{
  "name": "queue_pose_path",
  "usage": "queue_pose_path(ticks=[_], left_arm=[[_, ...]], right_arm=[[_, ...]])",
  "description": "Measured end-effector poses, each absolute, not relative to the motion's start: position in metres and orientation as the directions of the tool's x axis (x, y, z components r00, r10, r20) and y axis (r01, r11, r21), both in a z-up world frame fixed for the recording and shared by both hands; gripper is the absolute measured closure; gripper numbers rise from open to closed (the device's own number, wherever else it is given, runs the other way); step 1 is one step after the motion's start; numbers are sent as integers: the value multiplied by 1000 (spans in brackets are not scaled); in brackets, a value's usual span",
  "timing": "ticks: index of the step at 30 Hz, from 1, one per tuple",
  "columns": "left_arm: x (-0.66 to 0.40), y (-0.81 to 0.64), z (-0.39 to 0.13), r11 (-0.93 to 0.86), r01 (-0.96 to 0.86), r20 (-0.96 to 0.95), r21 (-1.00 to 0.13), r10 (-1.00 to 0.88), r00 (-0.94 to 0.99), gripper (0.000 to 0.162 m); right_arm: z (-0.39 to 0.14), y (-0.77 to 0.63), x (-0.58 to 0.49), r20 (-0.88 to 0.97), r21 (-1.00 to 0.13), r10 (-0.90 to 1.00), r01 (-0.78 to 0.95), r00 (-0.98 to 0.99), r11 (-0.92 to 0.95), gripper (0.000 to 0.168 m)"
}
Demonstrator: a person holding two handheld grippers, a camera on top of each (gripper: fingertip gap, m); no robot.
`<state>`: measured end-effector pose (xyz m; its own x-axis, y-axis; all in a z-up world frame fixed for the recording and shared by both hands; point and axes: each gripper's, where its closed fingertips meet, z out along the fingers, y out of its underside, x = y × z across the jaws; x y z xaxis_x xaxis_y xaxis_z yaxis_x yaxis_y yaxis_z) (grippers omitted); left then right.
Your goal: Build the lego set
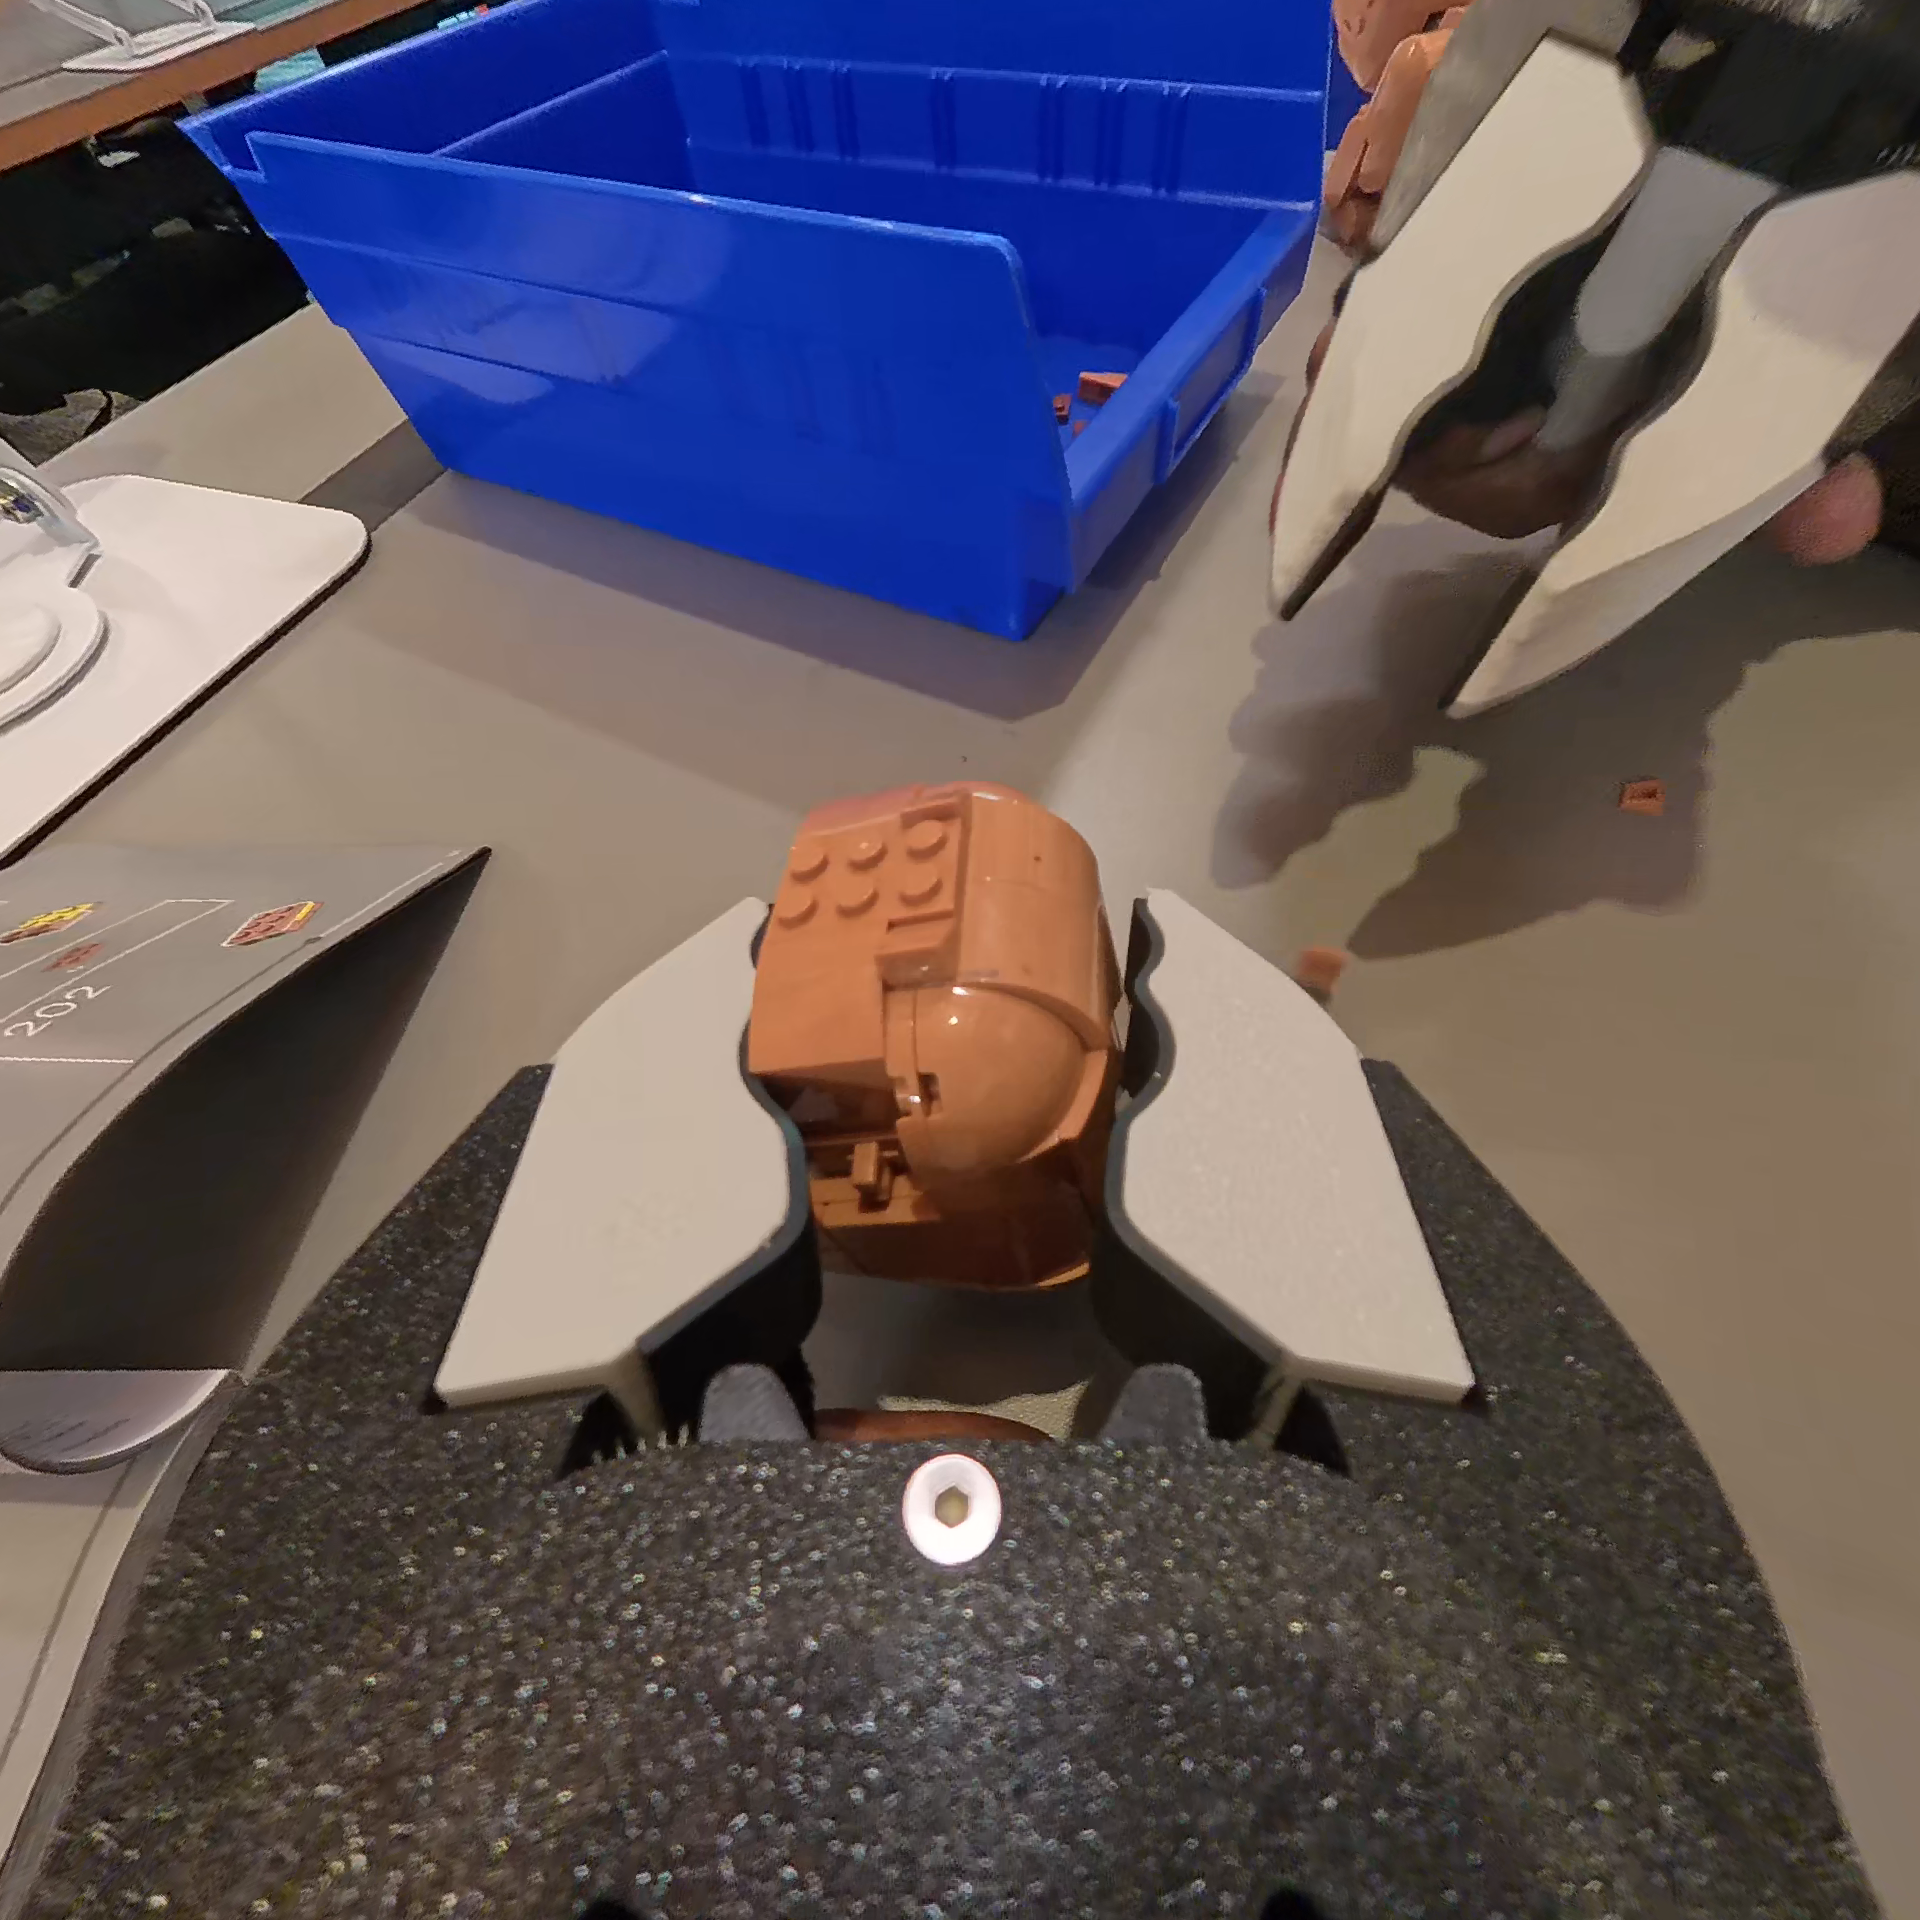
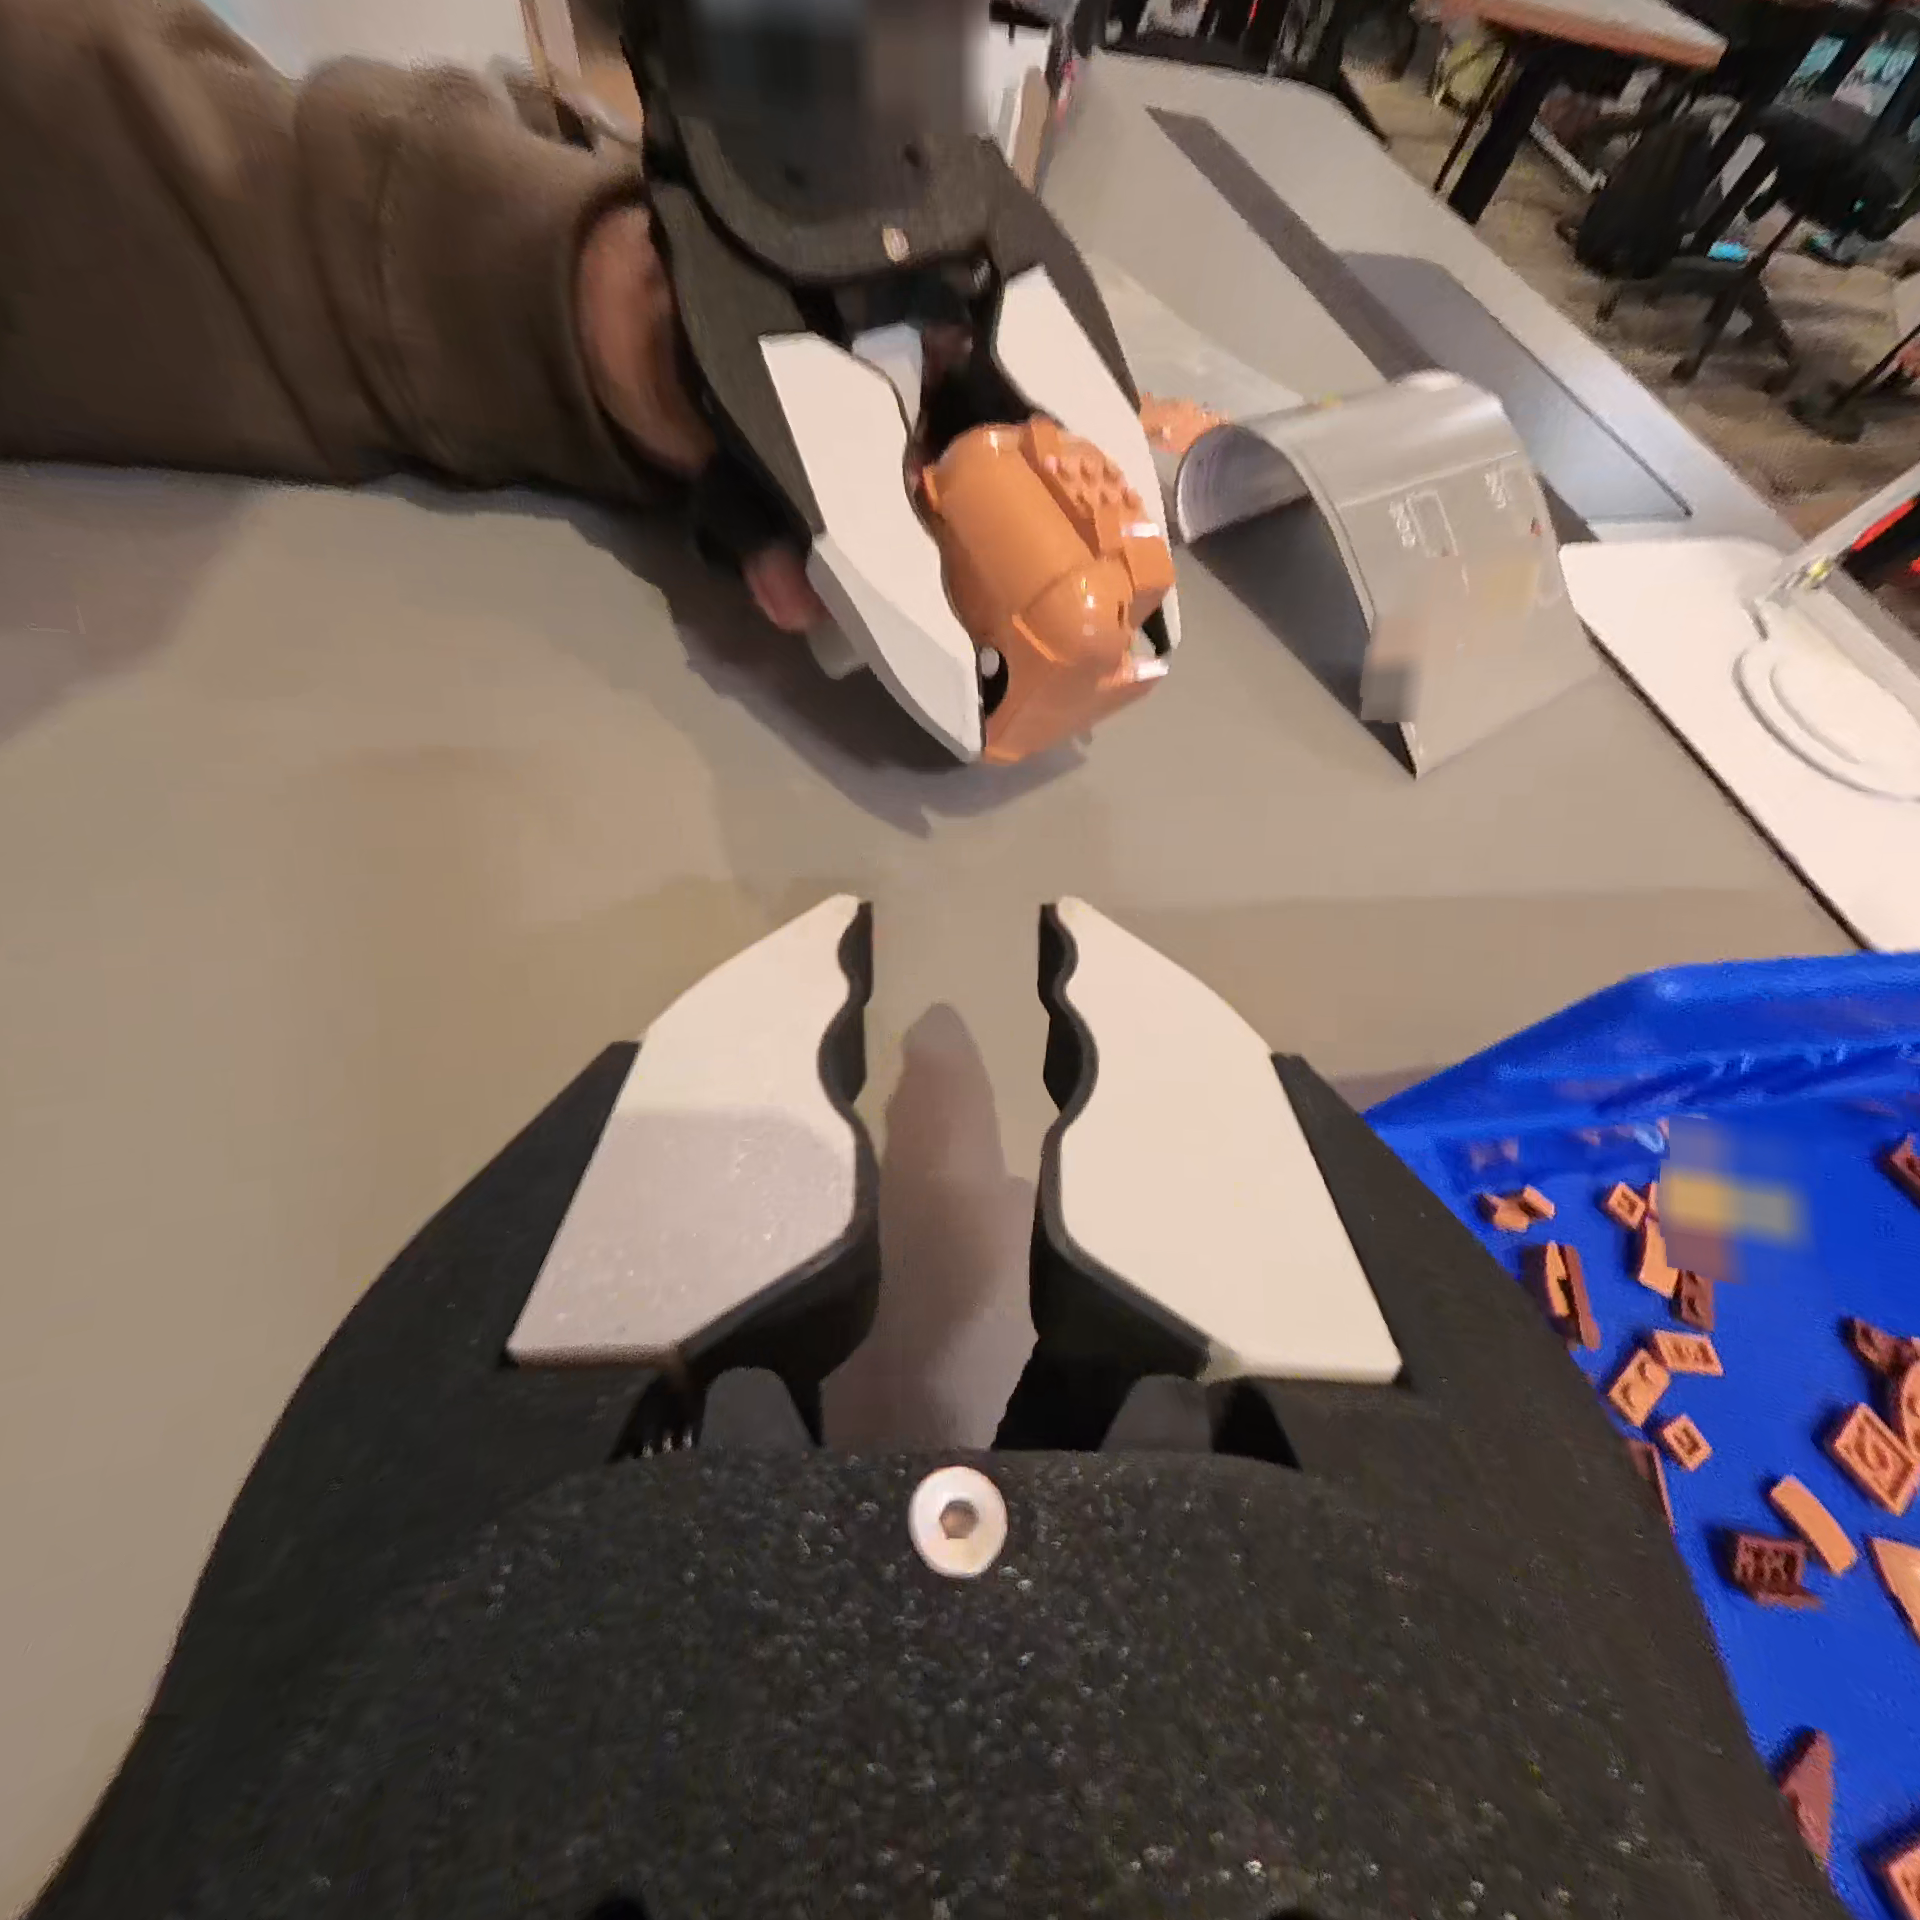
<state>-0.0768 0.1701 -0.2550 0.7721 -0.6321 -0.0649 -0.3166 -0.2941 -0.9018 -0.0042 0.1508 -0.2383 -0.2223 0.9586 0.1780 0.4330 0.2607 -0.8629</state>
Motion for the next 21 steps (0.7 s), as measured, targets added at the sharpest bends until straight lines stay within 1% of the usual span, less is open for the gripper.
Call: queue_pose_path(ticks=[4, 11, 21], left_arm=[[-78, 171, -254, -295, -309, -62, -904, -625, 778, 100], [-78, 171, -254, -296, -306, -59, -905, -626, 778, 99], [-78, 171, -254, -292, -312, -67, -904, -625, 778, 100]], right_arm=[[-253, 145, -3, 164, -836, 953, 477, -256, 272, 139], [-282, 121, 3, 181, -740, 897, 545, -403, 394, 141], [-287, 117, -1, 180, -736, 895, 548, -408, 398, 144]])
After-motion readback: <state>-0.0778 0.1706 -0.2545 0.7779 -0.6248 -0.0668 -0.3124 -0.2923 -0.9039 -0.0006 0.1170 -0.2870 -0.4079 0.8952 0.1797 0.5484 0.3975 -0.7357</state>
